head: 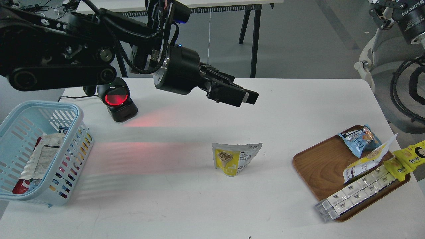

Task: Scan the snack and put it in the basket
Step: 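Reach the left gripper over to the yellow pouch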

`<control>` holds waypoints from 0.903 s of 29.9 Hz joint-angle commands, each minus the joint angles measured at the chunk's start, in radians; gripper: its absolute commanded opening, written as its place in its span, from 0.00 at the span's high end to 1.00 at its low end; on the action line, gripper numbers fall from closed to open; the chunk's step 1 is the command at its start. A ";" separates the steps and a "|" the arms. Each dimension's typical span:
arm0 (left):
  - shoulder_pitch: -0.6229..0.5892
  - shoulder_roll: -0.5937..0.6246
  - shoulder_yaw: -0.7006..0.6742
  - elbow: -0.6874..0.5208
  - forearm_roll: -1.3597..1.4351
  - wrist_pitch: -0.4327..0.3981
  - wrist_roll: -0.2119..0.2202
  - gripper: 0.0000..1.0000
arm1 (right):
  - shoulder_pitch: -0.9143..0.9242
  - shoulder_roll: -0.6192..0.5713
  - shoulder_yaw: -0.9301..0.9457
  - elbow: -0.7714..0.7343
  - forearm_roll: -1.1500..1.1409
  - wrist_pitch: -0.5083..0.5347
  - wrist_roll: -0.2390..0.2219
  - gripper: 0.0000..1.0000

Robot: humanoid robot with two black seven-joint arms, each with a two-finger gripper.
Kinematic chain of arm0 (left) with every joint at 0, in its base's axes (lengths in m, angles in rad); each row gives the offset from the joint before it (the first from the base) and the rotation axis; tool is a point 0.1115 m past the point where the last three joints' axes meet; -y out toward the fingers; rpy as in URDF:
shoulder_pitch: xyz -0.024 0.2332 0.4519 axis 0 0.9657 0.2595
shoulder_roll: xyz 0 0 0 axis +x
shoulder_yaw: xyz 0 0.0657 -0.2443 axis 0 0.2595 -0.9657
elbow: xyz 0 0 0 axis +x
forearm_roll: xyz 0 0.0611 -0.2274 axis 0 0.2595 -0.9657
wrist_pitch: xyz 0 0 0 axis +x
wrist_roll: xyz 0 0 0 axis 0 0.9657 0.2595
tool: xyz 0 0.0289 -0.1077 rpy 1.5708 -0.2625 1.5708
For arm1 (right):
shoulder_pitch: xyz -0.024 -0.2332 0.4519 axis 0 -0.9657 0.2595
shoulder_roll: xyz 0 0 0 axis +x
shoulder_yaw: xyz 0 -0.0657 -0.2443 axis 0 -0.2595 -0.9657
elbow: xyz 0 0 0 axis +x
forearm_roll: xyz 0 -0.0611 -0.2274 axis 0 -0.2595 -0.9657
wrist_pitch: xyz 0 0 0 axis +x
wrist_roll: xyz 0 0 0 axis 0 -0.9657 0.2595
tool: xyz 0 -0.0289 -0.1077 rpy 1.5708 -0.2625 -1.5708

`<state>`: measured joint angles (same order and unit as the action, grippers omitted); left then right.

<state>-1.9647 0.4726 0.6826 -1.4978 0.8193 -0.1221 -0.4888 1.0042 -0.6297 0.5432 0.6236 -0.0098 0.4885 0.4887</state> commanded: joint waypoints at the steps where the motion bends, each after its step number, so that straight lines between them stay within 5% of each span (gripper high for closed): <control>1: 0.001 -0.035 0.021 -0.007 0.008 0.054 0.000 0.01 | -0.015 -0.005 0.000 -0.004 -0.002 0.000 0.000 0.02; 8: 0.001 -0.144 0.176 -0.006 0.127 0.292 0.000 0.02 | -0.015 -0.010 -0.005 -0.005 -0.004 0.000 0.000 0.02; 16: 0.030 -0.181 0.199 0.004 0.182 0.308 0.000 0.01 | -0.015 -0.012 -0.008 -0.005 -0.006 0.000 0.000 0.02; 27: 0.214 -0.226 0.204 0.102 0.199 0.447 0.000 0.02 | -0.007 -0.024 -0.008 -0.005 -0.006 0.000 0.000 0.02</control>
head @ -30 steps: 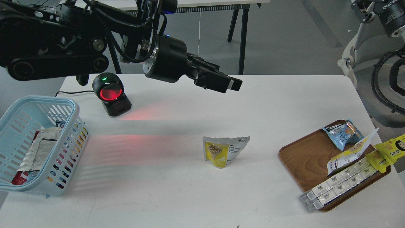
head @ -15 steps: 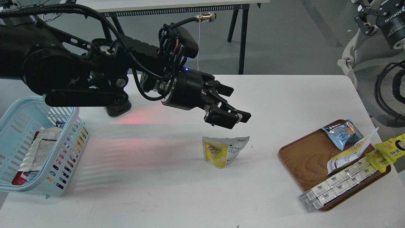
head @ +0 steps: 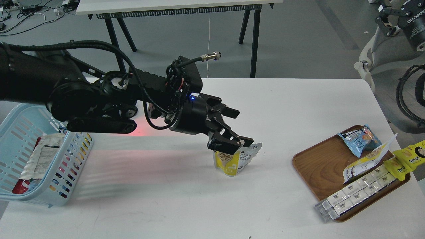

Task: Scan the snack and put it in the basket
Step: 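Reach the left gripper over to the yellow pouch, then grasp the yellow pouch with the left gripper and lift it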

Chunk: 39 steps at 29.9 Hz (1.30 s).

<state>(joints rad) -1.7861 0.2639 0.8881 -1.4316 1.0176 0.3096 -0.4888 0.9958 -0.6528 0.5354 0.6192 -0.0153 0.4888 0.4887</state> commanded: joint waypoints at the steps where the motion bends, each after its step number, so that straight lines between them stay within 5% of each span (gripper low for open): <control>1: 0.053 -0.021 -0.001 0.048 0.003 0.020 0.000 0.02 | 0.001 0.001 0.000 -0.001 0.000 0.000 0.000 0.02; 15: 0.201 -0.078 0.003 0.121 0.003 0.046 0.000 0.13 | -0.003 -0.025 0.000 -0.010 0.000 0.000 0.000 0.02; 28: 0.235 -0.121 0.109 0.151 0.058 0.155 0.000 0.62 | -0.005 -0.025 0.001 -0.012 0.000 0.000 0.000 0.02; 39: 0.234 -0.109 0.111 0.149 0.119 0.158 0.000 1.00 | -0.006 -0.025 0.001 -0.012 0.002 0.000 0.000 0.02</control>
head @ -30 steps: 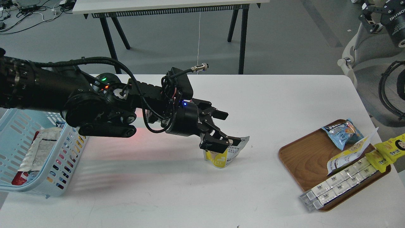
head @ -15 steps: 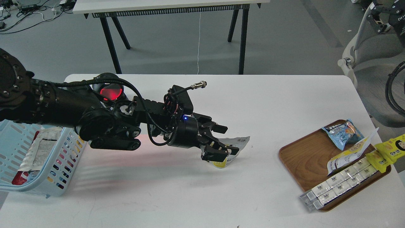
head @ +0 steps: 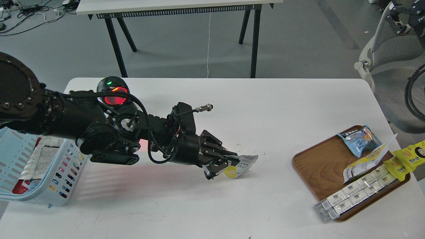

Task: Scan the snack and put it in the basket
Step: 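Grasp the yellow pouch with the left gripper and lift it, then carry the pouch past the scanner toward the basket with the left gripper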

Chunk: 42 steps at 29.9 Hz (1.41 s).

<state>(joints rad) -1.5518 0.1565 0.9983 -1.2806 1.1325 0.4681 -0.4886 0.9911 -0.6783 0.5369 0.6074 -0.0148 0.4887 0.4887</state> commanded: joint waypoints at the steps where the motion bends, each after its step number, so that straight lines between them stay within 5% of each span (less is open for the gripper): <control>1: -0.001 -0.003 -0.001 -0.002 0.004 0.000 0.000 1.00 | -0.002 0.000 0.000 0.000 0.001 0.000 0.000 0.02; 18: -0.174 0.078 0.005 -0.068 0.009 -0.066 0.000 1.00 | -0.002 0.000 0.000 -0.014 0.001 0.000 0.000 0.02; 42: -0.295 0.396 0.052 -0.100 0.013 -0.308 0.000 1.00 | 0.000 -0.001 0.005 -0.015 0.003 0.000 0.000 0.02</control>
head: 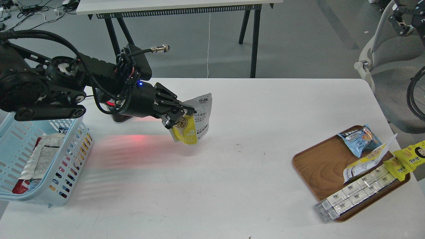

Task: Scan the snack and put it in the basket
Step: 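Carry the pouch past the scanner toward the basket with the left gripper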

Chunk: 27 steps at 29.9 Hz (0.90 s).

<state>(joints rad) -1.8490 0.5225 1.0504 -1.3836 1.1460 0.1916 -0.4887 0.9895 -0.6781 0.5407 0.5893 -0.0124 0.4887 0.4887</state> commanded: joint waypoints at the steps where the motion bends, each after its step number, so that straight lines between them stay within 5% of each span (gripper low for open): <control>1: 0.002 0.036 0.000 0.003 -0.002 -0.040 0.000 1.00 | 0.001 0.000 0.001 0.003 0.000 0.000 0.000 0.02; 16: 0.001 0.237 0.039 0.041 0.026 -0.043 0.000 1.00 | 0.006 0.002 0.002 0.007 0.000 0.000 0.000 0.02; 27: -0.171 0.465 0.028 0.029 0.040 -0.119 0.000 1.00 | 0.005 0.012 0.004 0.004 0.000 0.000 0.000 0.02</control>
<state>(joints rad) -1.9855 0.9316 1.0795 -1.3529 1.1812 0.1074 -0.4889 0.9955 -0.6673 0.5434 0.5951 -0.0114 0.4887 0.4887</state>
